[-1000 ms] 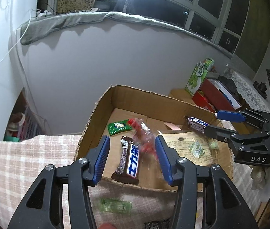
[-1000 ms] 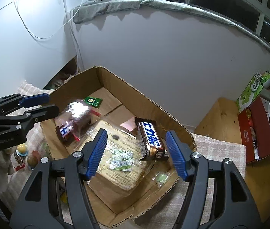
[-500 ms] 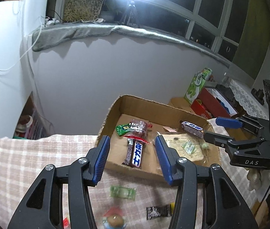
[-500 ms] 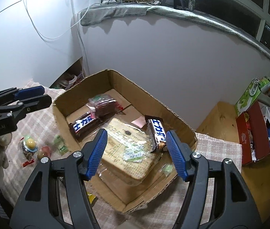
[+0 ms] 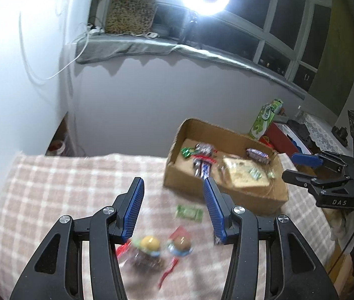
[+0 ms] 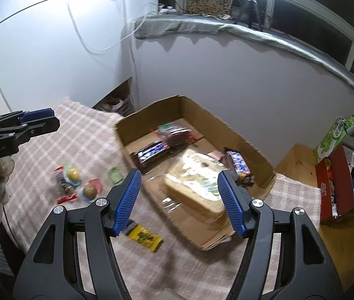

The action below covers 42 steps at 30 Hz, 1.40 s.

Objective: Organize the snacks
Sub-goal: 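Grasp the black candy packet with the right gripper while the left gripper grasps the clear candy bag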

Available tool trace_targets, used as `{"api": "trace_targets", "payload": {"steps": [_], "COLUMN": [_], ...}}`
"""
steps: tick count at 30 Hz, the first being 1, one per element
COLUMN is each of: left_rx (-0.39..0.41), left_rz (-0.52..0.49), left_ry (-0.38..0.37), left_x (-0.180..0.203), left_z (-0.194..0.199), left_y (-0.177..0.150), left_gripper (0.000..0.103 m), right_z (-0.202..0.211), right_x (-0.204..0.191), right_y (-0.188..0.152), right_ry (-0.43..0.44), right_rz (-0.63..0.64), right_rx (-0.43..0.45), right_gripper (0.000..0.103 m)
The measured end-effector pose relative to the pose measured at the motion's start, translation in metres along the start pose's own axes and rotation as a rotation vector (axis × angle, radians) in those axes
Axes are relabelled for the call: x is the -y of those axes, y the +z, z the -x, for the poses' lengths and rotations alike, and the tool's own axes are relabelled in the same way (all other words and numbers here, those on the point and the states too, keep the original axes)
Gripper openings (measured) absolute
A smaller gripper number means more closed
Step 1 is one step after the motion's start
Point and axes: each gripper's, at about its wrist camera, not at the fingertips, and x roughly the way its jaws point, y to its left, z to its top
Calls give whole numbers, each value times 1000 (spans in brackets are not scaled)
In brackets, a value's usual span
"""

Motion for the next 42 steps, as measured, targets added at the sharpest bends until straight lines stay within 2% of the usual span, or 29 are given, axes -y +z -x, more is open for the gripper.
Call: {"api": "trace_targets", "payload": {"steps": [11,21,33,42], "left_rx": [-60,-161,-238,-248], "left_rz": [72,126,170,166], "left_ry": [21,-16,-55,-53], "left_x": [-26,-32,-37,-42], "left_z": [13,0,-31,-43], "left_y": [-55,-102,-107,-98], "left_gripper": [48,48,48,48], "right_z": [-6,-49,-87,-108], "right_x": [-48,-82,-84,-84], "right_y": [-35,-62,-65,-66], "right_ry": [92,138,130,135], "right_rz": [78,182,197,205], "right_rx": [-52,-174,-238,-276], "right_gripper": [67,67,67,66]}}
